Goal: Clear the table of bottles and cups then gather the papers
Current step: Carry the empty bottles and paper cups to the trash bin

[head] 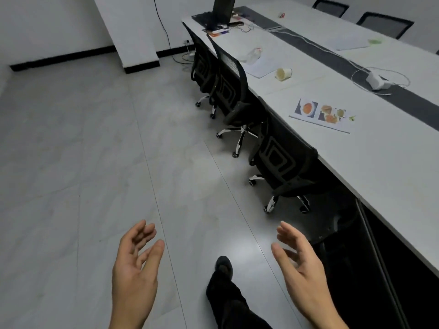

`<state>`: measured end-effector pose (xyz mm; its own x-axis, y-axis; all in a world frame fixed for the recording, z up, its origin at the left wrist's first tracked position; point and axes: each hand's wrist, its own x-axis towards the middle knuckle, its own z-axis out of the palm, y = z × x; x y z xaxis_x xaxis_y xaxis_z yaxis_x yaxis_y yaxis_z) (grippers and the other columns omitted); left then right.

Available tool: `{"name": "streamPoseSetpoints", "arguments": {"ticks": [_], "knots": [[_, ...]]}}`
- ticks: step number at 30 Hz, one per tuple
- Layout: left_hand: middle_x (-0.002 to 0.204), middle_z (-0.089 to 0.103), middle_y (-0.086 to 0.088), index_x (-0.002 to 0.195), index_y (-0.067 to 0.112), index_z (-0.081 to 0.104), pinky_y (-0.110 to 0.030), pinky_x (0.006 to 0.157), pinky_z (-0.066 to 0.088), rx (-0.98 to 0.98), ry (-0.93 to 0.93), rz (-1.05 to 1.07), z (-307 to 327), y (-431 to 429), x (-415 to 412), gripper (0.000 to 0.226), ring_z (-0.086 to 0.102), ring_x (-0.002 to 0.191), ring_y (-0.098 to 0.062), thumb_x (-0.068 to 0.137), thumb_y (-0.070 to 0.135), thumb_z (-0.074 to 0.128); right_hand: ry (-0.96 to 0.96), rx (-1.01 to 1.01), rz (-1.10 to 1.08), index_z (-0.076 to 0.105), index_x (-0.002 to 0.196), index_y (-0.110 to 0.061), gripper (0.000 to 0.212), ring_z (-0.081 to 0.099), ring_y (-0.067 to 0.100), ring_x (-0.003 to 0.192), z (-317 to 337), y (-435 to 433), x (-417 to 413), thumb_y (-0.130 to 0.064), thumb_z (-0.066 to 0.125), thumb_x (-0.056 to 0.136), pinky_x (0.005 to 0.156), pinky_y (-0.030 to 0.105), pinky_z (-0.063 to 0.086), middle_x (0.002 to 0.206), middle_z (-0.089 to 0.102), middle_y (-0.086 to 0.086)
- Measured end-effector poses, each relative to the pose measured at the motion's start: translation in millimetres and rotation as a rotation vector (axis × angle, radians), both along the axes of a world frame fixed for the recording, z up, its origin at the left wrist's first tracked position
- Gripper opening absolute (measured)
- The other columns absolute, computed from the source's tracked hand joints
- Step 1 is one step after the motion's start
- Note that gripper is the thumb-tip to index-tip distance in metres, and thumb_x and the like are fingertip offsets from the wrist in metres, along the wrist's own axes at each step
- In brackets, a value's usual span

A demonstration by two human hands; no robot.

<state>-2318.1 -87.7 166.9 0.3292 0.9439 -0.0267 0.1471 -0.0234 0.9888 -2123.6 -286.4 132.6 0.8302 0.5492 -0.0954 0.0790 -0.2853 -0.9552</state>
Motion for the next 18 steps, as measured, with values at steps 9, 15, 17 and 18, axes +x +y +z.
{"name": "streamPoseSetpoints", "arguments": {"ticks": [9, 15, 17, 18], "knots": [[0.119, 0.067, 0.003, 0.126, 0.023, 0.055, -0.011, 0.091, 0.049, 0.044, -0.025, 0.069, 33.0, 218.6, 134.7, 0.046, 0.062, 0.117, -0.010, 0.090, -0.005, 0.061, -0.019, 0.001, 0.117, 0.052, 0.134, -0.038, 0.045, 0.054, -0.005, 0.122, 29.3, 236.7, 159.5, -0.025, 0.065, 0.094, 0.090, 0.005, 0.042, 0.128, 0.058, -0.026], [0.118, 0.067, 0.005, 0.121, 0.031, 0.056, -0.012, 0.091, 0.049, 0.027, -0.037, 0.095, 8.3, 353.8, 228.6, 0.050, 0.063, 0.115, -0.007, 0.088, -0.006, 0.062, -0.069, -0.017, 0.134, 0.053, 0.135, -0.037, 0.045, 0.055, 0.000, 0.123, 21.2, 380.9, 258.3, -0.024, 0.066, 0.093, 0.094, 0.015, 0.046, 0.128, 0.057, -0.030], [0.118, 0.068, 0.006, 0.118, 0.037, 0.056, -0.012, 0.091, 0.049, 0.015, -0.038, 0.078, -1.5, 405.7, 267.8, 0.052, 0.063, 0.115, -0.006, 0.088, -0.005, 0.063, -0.092, -0.016, 0.103, 0.053, 0.134, -0.039, 0.046, 0.055, 0.000, 0.123, 13.7, 430.0, 293.3, -0.023, 0.066, 0.093, 0.095, 0.015, 0.047, 0.129, 0.057, -0.029], [0.117, 0.068, 0.007, 0.118, 0.038, 0.055, -0.011, 0.091, 0.049, 0.007, -0.041, 0.064, -4.8, 432.6, 288.8, 0.053, 0.062, 0.115, -0.005, 0.088, -0.005, 0.063, -0.099, -0.019, 0.091, 0.052, 0.134, -0.040, 0.046, 0.055, 0.000, 0.123, 11.2, 453.5, 310.6, -0.023, 0.066, 0.093, 0.096, 0.019, 0.048, 0.129, 0.057, -0.029]]}}
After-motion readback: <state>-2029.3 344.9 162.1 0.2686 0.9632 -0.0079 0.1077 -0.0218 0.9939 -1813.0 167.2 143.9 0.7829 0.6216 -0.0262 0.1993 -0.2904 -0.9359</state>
